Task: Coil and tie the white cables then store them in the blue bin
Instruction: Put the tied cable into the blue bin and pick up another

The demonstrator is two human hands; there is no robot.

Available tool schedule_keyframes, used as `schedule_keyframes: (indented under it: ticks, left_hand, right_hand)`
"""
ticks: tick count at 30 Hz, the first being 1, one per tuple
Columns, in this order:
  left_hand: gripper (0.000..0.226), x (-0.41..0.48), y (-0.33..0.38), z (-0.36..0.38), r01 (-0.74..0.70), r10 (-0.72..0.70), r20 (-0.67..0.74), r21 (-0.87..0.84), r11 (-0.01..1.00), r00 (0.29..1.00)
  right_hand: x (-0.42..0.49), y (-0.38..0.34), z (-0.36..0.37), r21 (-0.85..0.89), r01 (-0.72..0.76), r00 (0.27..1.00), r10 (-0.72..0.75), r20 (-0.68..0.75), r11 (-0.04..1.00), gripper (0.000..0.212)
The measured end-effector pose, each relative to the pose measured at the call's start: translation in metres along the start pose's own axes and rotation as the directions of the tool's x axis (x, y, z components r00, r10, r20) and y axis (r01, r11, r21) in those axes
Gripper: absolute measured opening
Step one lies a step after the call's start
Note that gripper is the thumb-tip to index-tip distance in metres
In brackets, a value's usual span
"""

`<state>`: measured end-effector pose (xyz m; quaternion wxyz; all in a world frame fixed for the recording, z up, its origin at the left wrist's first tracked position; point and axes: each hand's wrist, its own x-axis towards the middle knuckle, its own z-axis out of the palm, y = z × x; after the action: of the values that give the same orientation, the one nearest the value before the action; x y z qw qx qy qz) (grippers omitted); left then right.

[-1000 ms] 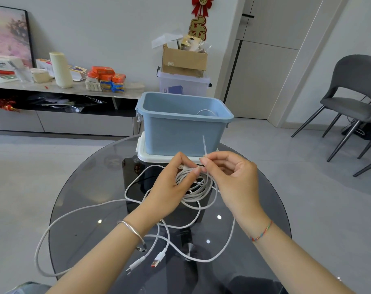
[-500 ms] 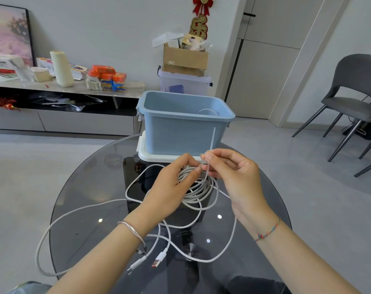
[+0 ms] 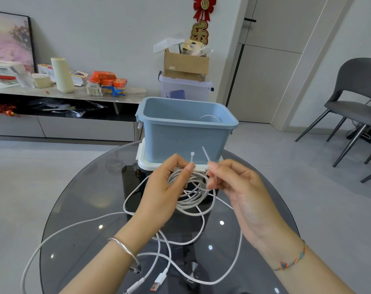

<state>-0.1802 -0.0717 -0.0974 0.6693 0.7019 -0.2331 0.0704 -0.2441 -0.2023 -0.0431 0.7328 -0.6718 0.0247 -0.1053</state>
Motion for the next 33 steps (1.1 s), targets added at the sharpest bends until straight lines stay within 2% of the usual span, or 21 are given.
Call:
schedule_keyframes:
  ticks: [6, 8, 33]
  left_hand:
    - [0.021, -0.0031, 0.0035, 0.0063, -0.071, 0.072, -0.01, 0.068, 0.995, 0.997]
    - [0.02, -0.0039, 0.0043, 0.0072, -0.082, 0.084, -0.018, 0.074, 0.994, 0.996]
    - [0.02, -0.0079, 0.0055, 0.0089, -0.073, 0.076, -0.022, 0.118, 0.99, 0.997]
  right_hand:
    - [-0.0026, -0.0021, 0.004, -0.022, 0.013, 1.0, -0.012, 0.025, 1.0, 0.018]
    - [-0.0025, -0.0015, 0.005, -0.02, 0.026, 1.0, -0.025, 0.014, 0.999, 0.023]
    - [-0.0006, 0.0017, 0.0043, 0.001, -0.014, 1.0, 0.014, -0.001, 1.0, 0.021]
